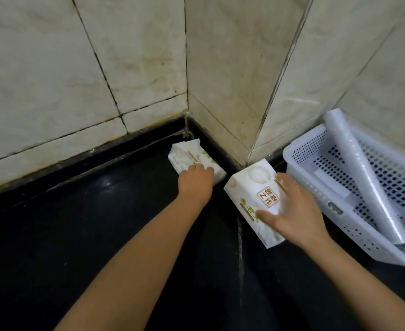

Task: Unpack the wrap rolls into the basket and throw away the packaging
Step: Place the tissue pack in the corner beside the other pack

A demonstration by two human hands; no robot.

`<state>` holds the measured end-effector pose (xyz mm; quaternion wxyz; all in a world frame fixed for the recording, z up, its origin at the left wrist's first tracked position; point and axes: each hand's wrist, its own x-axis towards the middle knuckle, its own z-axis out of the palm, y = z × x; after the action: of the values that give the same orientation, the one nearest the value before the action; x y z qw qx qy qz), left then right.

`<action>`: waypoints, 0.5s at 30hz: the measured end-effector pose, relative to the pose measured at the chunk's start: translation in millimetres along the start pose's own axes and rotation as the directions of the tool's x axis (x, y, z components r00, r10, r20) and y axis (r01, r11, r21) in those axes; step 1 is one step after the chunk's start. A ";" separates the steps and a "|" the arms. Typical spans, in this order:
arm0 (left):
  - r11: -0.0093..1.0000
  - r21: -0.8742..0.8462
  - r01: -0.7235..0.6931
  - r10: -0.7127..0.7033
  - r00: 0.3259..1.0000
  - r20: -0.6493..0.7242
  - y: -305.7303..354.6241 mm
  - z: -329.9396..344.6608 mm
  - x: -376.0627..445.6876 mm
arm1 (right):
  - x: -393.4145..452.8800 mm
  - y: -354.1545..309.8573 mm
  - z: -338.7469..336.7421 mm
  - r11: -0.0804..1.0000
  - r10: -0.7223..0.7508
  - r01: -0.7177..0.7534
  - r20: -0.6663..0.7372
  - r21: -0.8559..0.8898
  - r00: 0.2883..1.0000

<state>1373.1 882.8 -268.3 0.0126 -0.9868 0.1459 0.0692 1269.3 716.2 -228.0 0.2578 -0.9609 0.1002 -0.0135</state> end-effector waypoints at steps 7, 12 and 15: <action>1.000 -0.023 0.020 -0.024 0.979 -0.202 -80.9 -7.0 -24.5 | 21.7 -42.7 6.5 0.986 -0.142 0.136 -0.057 -0.095 0.988; 0.997 -0.012 -0.075 0.067 0.944 -0.324 -114.1 -8.3 -55.8 | 60.4 -85.1 45.3 0.987 -0.097 0.103 0.051 -0.127 0.994; 0.990 0.017 -0.139 0.136 0.933 -0.332 -113.6 -6.8 -68.7 | 81.9 -97.9 70.0 0.980 -0.086 0.099 0.082 -0.171 0.993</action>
<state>1341.8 1010.9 -251.3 -0.0206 -0.9717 0.2143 -0.0971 1373.1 817.3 -241.9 0.1753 -0.9832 0.0465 0.0190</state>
